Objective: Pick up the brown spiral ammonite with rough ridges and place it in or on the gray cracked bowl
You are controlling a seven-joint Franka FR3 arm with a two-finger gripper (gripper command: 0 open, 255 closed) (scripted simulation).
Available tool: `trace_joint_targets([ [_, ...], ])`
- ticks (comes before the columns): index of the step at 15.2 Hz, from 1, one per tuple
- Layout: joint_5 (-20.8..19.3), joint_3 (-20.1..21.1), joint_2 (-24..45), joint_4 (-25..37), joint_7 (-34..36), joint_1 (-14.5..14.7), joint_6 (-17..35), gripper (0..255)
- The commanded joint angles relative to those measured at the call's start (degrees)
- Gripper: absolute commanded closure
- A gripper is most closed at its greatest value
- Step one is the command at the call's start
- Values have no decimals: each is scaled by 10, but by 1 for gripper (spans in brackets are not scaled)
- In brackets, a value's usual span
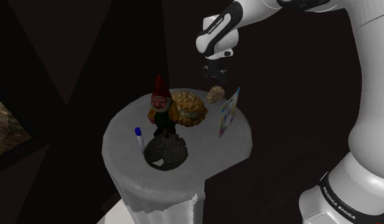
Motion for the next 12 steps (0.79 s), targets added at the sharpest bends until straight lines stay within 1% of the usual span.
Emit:
trace_joint_targets([
  [1,-1,-1,13,5,2,0,8,0],
  [5,-3,-3,30,4,3,-1,26,0],
  [12,-3,-3,30,4,3,-1,26,0],
])
